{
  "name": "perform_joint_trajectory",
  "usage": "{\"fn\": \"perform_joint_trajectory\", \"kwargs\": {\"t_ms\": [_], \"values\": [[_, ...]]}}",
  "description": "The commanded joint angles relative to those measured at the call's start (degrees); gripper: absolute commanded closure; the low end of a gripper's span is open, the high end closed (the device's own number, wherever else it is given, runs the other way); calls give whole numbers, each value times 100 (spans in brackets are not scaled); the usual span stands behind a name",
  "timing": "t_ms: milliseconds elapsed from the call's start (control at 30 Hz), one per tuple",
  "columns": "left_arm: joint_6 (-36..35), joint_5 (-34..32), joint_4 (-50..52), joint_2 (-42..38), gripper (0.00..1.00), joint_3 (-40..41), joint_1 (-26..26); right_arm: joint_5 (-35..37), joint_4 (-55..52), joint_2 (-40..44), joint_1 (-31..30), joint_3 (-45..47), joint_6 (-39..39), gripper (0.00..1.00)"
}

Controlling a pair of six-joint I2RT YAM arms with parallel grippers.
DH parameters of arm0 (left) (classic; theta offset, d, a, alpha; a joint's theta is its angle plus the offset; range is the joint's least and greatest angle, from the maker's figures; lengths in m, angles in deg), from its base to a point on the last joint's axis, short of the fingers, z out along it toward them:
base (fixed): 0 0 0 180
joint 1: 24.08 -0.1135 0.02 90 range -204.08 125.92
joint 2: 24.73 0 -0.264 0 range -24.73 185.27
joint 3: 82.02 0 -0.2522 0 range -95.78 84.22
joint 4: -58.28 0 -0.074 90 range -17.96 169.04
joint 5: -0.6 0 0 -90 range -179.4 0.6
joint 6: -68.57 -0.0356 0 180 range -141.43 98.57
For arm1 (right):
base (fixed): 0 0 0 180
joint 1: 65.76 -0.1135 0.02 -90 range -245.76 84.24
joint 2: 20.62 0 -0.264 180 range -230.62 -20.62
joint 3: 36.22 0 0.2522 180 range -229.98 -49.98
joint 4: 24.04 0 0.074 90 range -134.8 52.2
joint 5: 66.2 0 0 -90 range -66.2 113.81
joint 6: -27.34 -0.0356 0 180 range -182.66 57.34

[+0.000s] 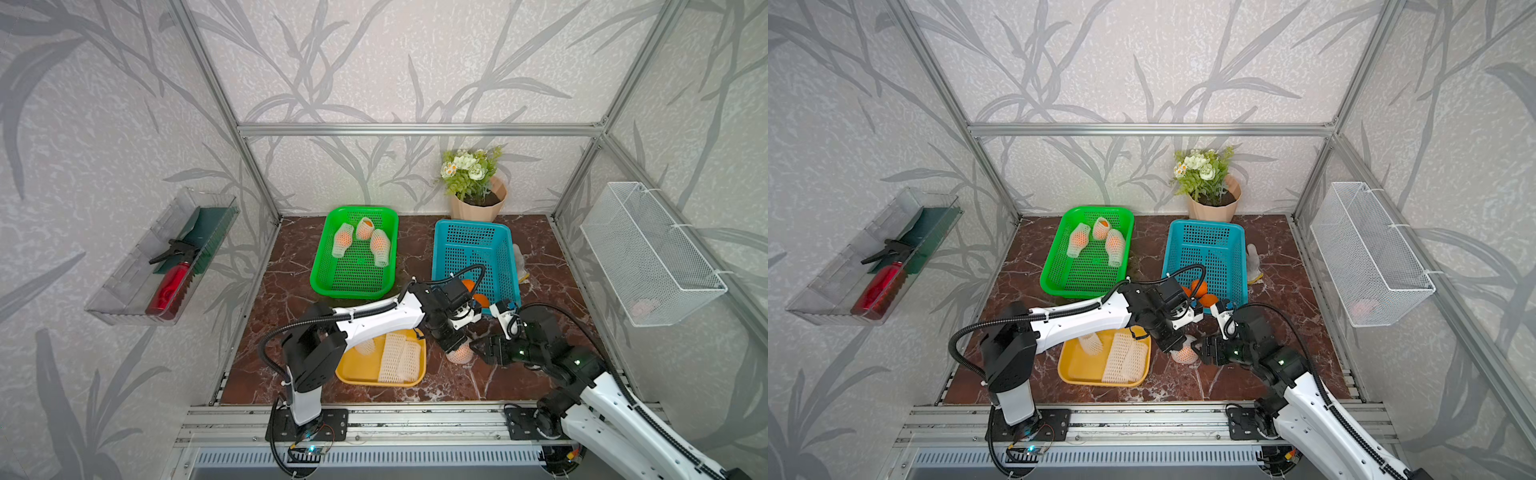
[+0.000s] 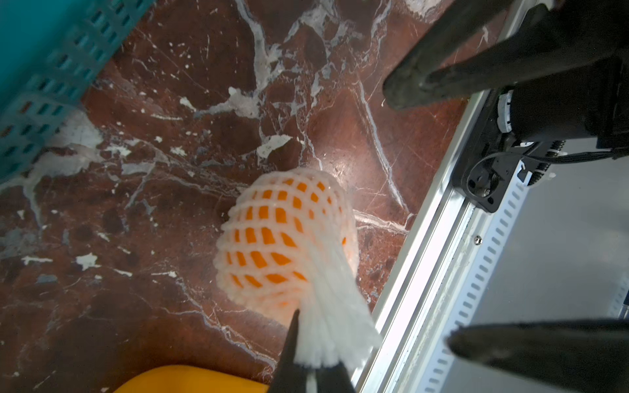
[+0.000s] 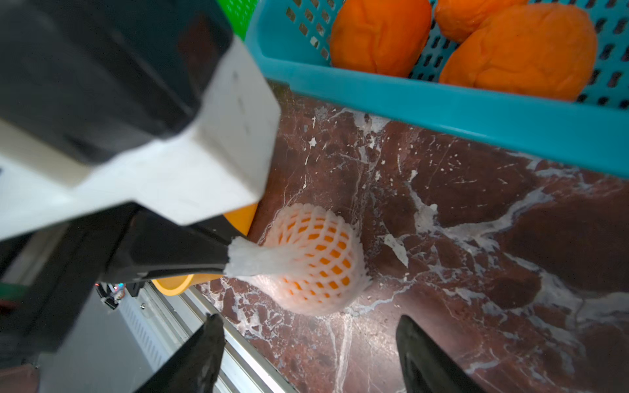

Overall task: Remove foam nets from oranges
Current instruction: Remove the foam net from the orange.

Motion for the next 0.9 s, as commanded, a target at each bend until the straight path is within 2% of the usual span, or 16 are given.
{"fn": "perform_joint_trajectory", "kwargs": {"t_ms": [0, 367, 567, 800, 867], "values": [[-326, 33, 534, 108, 100, -332, -121, 145, 452, -71, -128, 110, 493, 21], [-553, 465, 913, 543, 100, -894, -243, 304, 1556, -603, -448, 422, 647, 23], [-560, 665, 979, 619, 100, -948, -258, 364, 1600, -557, -445, 484, 810, 31], [-656, 754, 1232, 650, 100, -1106, -311, 266, 1671, -193, -444, 689, 854, 46], [-684, 770, 1268, 650, 100, -1109, -329, 223, 1630, -145, -448, 739, 852, 47]]}}
